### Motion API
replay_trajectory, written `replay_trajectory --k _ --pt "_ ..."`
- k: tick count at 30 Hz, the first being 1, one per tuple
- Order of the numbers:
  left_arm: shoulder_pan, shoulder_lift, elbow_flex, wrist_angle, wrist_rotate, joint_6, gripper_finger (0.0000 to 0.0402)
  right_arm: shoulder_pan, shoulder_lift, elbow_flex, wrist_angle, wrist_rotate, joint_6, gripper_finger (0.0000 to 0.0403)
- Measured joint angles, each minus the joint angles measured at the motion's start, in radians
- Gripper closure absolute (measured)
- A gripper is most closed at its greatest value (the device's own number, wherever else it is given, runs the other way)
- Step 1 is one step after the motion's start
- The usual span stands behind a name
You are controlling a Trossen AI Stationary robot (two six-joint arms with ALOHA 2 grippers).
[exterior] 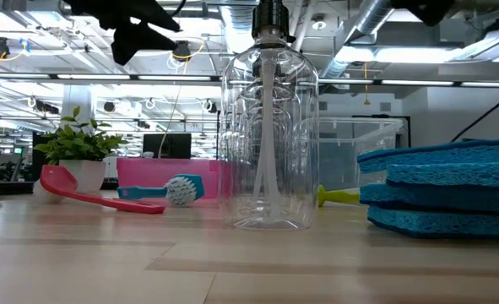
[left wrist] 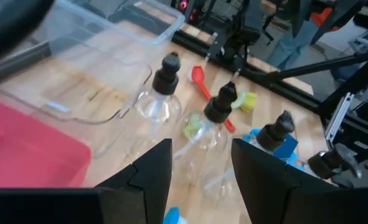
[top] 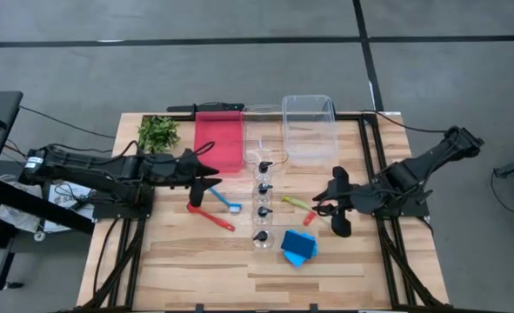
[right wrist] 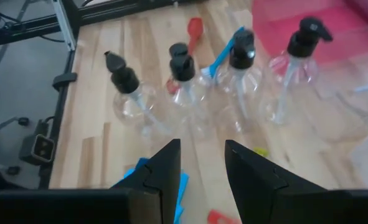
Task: Pick & Place Kitchen Sink Supplies
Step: Put the spray bottle into the pink bin
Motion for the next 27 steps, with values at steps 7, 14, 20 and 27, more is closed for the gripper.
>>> replay_trajectory --k 7,14,20,27 --pt "0.001 0.011 0.000 0.022 -0.002 0.039 0.0234 0.036 0.001 0.000 -0.039 0.002 0.114 0.0284" --pt "0.017 0.018 0.000 0.031 -0.004 0.039 0.0234 0.040 0.003 0.000 -0.120 0.002 0.270 0.0284" --pt "0.024 0.029 0.000 0.043 -0.004 0.039 0.0234 0.004 0.011 0.000 -0.129 -0.001 0.422 0.0284" --pt "0.024 0.037 0.000 0.048 -0.004 0.039 0.0234 -0.054 0.062 0.000 -0.131 -0.070 0.378 0.0284"
